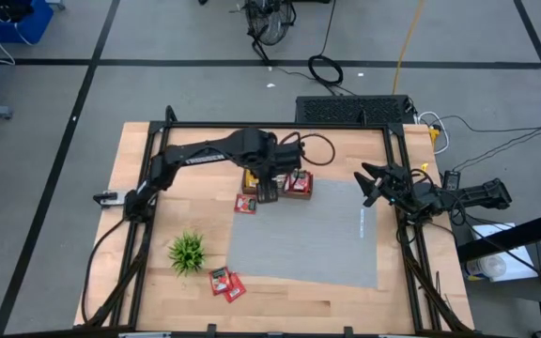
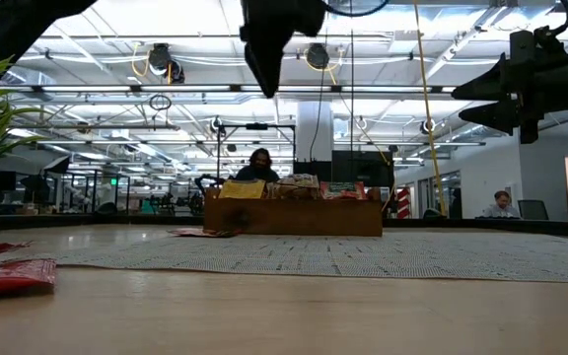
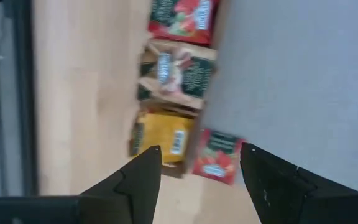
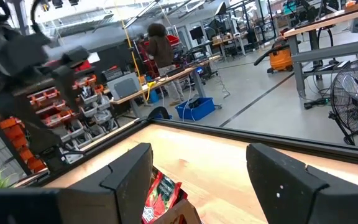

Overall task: Pick & Place Tea
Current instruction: Put the red tea bag into the right section of the wooden organizer

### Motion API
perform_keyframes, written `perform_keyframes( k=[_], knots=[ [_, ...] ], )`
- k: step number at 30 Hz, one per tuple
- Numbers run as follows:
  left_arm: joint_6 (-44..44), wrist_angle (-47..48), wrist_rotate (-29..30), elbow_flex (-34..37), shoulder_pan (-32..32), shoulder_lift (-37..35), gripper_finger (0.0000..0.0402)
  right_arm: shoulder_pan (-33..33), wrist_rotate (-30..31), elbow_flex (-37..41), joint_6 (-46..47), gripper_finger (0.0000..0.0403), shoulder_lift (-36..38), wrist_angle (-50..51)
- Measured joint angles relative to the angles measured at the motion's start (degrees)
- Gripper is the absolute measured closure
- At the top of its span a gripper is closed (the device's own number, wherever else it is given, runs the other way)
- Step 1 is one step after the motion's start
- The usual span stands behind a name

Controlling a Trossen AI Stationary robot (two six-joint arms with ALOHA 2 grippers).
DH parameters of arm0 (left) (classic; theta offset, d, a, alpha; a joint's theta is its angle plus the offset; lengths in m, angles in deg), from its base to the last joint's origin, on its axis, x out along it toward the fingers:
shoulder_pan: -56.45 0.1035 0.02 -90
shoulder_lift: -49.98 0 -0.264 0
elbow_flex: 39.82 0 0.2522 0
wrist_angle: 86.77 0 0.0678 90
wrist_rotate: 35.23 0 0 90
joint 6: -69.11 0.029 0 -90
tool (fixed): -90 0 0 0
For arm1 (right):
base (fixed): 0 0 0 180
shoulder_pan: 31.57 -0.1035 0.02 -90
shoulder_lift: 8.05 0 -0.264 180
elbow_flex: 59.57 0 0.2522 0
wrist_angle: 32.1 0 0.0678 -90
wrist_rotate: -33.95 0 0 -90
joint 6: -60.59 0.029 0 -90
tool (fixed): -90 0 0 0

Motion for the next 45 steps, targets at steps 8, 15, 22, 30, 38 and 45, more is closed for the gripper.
perform_keyframes(
  k=[8, 15, 22, 30, 38, 45],
  knots=[
    [-9.11, 0.03, -10.45, 0.02, -4.14, -3.04, 0.0191, -0.02, -0.02, 0.0, 0.0, 0.0161, -0.02, 0.02],
    [-19.8, 0.03, -16.95, 0.02, -10.18, -3.87, 0.0212, -0.02, 0.0, 0.0, 0.0, 0.0161, -0.02, 0.0],
    [-20.92, -0.1, -17.42, 0.02, -15.69, -3.86, 0.0232, -0.02, 0.0, 0.0, 0.0, 0.0161, 0.0, 0.0],
    [-24.88, -0.12, -15.71, 0.02, -21.88, -3.86, 0.0236, -0.02, 0.0, 0.0, 0.0, 0.0161, 0.0, 0.0],
    [-31.2, -0.06, -14.55, 0.02, -28.68, -3.86, 0.0236, -0.01, 0.0, 0.02, 0.0, 0.0161, 0.0, 0.0],
    [-36.38, -0.06, -13.29, 0.02, -33.75, -3.86, 0.0236, -0.02, 0.0, 0.02, 0.0, 0.0161, 0.0, 0.0]
  ],
)
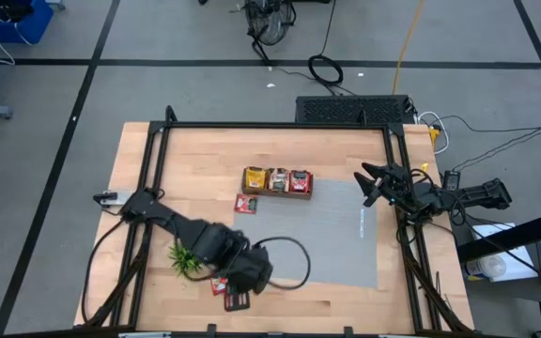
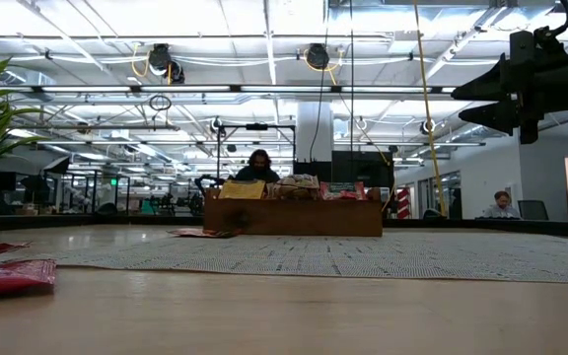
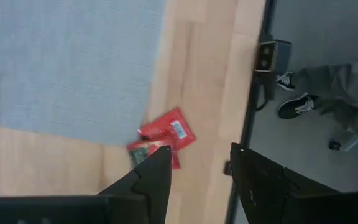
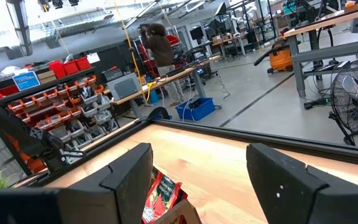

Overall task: Pick & Place Tea
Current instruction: Put the red tea bag into the right section of the wooden organizer

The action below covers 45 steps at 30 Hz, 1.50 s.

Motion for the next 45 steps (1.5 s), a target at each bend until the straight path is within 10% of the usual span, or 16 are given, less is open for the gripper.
perform_keyframes(
  k=[15, 28, 45],
  knots=[
    [-17.12, -0.18, 2.26, 18.87, -6.71, -6.13, 0.0236, 0.02, 0.0, -0.02, 0.0, 0.0161, 0.0, 0.02],
    [-19.21, -20.13, 0.71, 41.5, -6.55, -10.08, 0.0236, 0.0, -0.01, -0.02, 0.0, 0.0161, 0.0, 0.02],
    [-19.86, -27.64, 2.39, 48.96, -6.54, -7.34, 0.0236, 0.02, 0.0, 0.0, 0.0, 0.0161, 0.0, 0.02]
  ],
)
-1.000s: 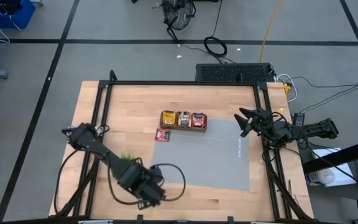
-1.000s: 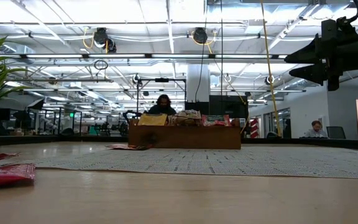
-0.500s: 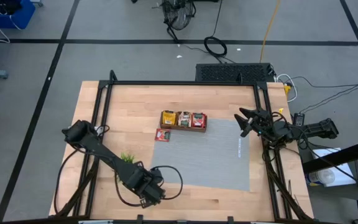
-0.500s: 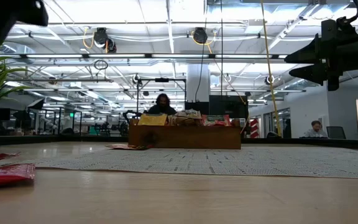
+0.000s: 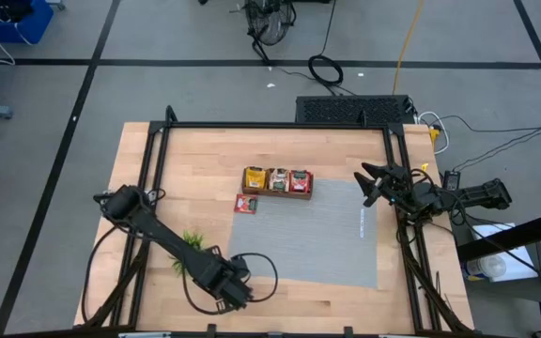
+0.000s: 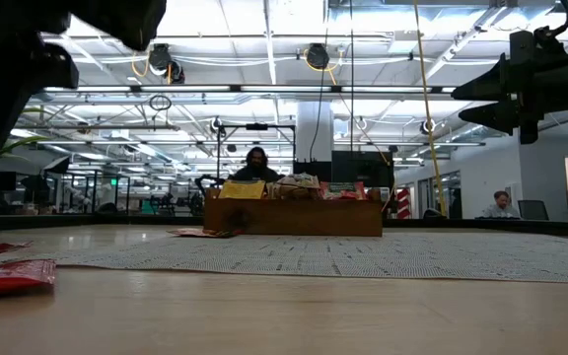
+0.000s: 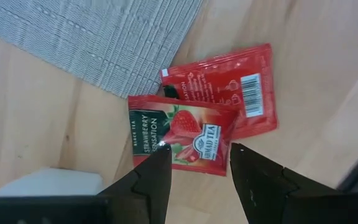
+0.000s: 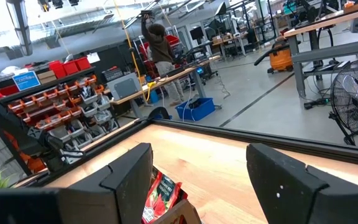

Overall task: Pick & Place Tea
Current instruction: Put the red tea bag into the right section of the wooden organizer

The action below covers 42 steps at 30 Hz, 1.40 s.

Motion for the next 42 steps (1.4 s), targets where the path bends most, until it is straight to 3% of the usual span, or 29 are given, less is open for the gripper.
perform_keyframes(
  k=[16, 35, 42],
  knots=[
    [2.11, -2.89, -0.56, 0.0, -0.6, 6.73, 0.0236, -0.02, 0.0, 0.0, 0.0, 0.0161, -0.02, 0.0],
    [0.88, -2.61, -5.22, -0.04, 0.6, 6.49, 0.0235, -0.02, 0.0, -0.01, 0.0, 0.0161, 0.0, 0.0],
    [-2.19, -2.71, -5.21, -0.07, 0.73, 6.49, 0.021, -0.02, 0.0, 0.0, 0.0, 0.0161, 0.0, 0.0]
  ],
)
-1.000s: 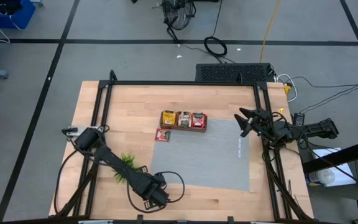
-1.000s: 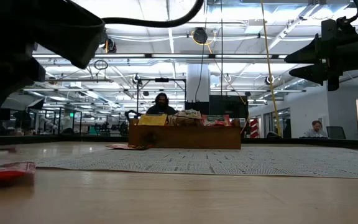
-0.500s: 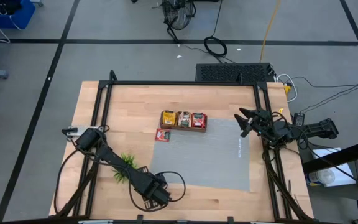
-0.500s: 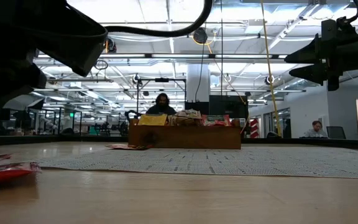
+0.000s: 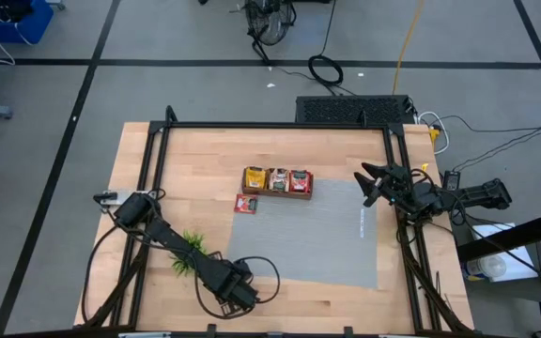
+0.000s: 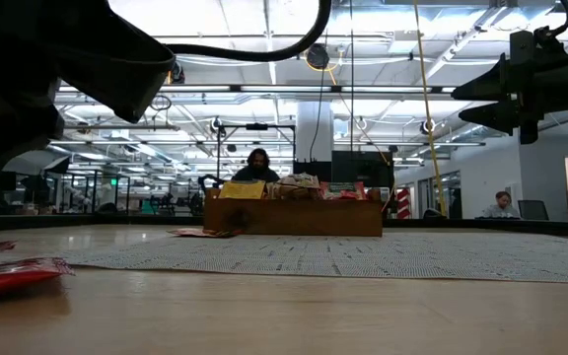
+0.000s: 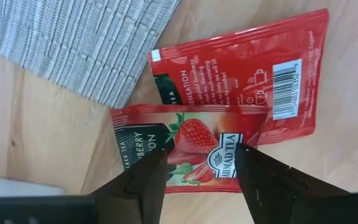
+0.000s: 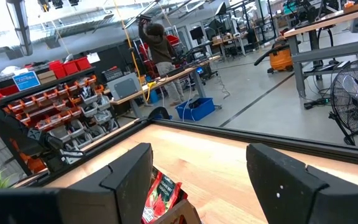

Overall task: Pick & Place Tea
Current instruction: Put the red tea bag into the right section of the wooden organizer

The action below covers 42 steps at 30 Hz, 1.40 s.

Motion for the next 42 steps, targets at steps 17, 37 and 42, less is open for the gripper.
perform_keyframes(
  k=[17, 37, 42],
  knots=[
    [0.34, 1.23, 0.87, -6.87, -3.11, 1.46, 0.0269, 0.0, -0.01, -0.02, 0.0, 0.0161, 0.0, 0.0],
    [0.24, 3.54, 6.23, -7.07, -3.96, 7.16, 0.0275, 0.0, -0.02, 0.0, 0.0, 0.0161, -0.02, -0.01],
    [0.5, 3.53, 7.22, -6.99, -3.77, 7.28, 0.0336, 0.02, 0.0, -0.02, 0.0, 0.0161, -0.02, 0.0]
  ],
)
